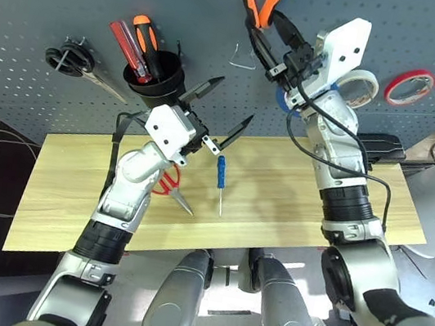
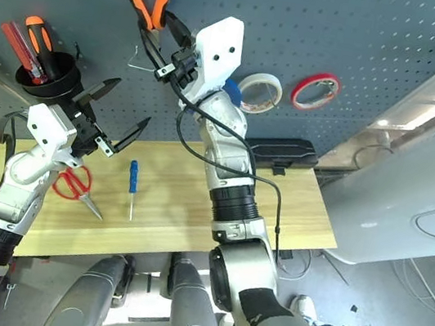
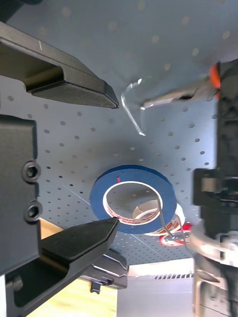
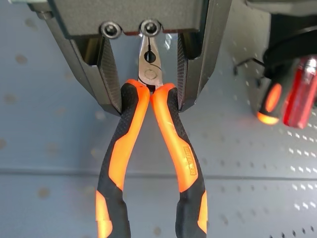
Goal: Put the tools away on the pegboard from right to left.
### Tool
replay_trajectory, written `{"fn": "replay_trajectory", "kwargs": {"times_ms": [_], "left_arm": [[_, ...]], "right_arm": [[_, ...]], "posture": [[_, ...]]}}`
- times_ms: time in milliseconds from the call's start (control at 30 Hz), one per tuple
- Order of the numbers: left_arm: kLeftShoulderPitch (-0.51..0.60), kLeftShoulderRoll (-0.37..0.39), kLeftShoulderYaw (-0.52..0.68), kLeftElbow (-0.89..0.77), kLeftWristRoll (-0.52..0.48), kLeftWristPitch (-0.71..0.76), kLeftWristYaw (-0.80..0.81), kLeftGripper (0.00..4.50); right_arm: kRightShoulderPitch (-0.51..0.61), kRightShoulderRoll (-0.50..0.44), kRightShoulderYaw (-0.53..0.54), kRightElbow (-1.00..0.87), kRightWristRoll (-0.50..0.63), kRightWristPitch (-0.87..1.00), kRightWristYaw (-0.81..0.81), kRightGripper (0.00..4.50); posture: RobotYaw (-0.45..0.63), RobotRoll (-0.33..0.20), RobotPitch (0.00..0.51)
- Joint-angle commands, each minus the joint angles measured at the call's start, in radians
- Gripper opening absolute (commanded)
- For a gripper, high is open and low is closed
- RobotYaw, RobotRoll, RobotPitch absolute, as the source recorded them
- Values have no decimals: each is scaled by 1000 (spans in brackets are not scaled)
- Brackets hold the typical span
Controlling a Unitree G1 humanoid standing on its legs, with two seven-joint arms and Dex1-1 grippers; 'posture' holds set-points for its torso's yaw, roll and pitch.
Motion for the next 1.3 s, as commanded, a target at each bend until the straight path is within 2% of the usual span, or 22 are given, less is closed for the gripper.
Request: {"fn": "replay_trajectory", "kwargs": {"times_ms": [33,233,967,1233,1267,1300], "left_arm": [[23,6,0,-6,14,6,-2,4500],[28,4,-1,-6,15,8,0,4500],[35,-3,-6,-13,12,31,0,4500],[26,-1,-9,-4,15,35,-6,4500],[25,3,-13,-3,18,42,-10,4500],[25,9,-19,-2,23,46,-19,4500]], "right_arm": [[-1,10,25,-94,19,29,11,1772],[11,9,36,-159,32,76,14,1772],[114,9,40,-26,-16,61,-32,1772],[169,-23,63,-60,-38,101,-17,1772],[188,-34,67,-88,-38,111,-13,2484],[216,-53,73,-128,-39,119,-3,2629]], "posture": [[45,0,273],[43,0,273],[48,0,279],[40,0,274],[40,0,274],[40,0,276]]}}
